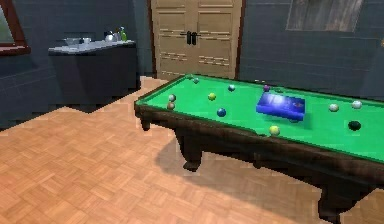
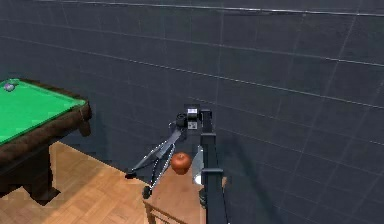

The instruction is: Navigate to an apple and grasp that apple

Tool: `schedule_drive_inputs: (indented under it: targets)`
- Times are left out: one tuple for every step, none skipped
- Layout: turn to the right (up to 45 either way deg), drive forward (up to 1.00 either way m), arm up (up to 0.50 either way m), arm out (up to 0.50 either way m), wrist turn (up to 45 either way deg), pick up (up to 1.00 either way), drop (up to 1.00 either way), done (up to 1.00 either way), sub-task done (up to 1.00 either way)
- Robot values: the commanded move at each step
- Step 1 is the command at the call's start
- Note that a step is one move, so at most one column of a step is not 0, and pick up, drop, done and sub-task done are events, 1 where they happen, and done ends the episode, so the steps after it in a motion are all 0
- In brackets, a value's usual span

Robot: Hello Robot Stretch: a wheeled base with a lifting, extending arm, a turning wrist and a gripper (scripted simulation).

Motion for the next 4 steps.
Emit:
schedule_drive_inputs:
  targets:
    - [0.0, 0.0, 0.0, 0.0, 45.0, 0.0, 0.0, 0.0, 0.0]
    - [0.0, 0.0, 0.0, 0.0, 45.0, 0.0, 0.0, 0.0, 0.0]
    - [0.0, 0.0, 0.0, 0.0, 36.0, 0.0, 0.0, 0.0, 0.0]
    - [0.0, 0.0, -0.3, 0.0, 0.0, 0.0, 0.0, 0.0, 0.0]
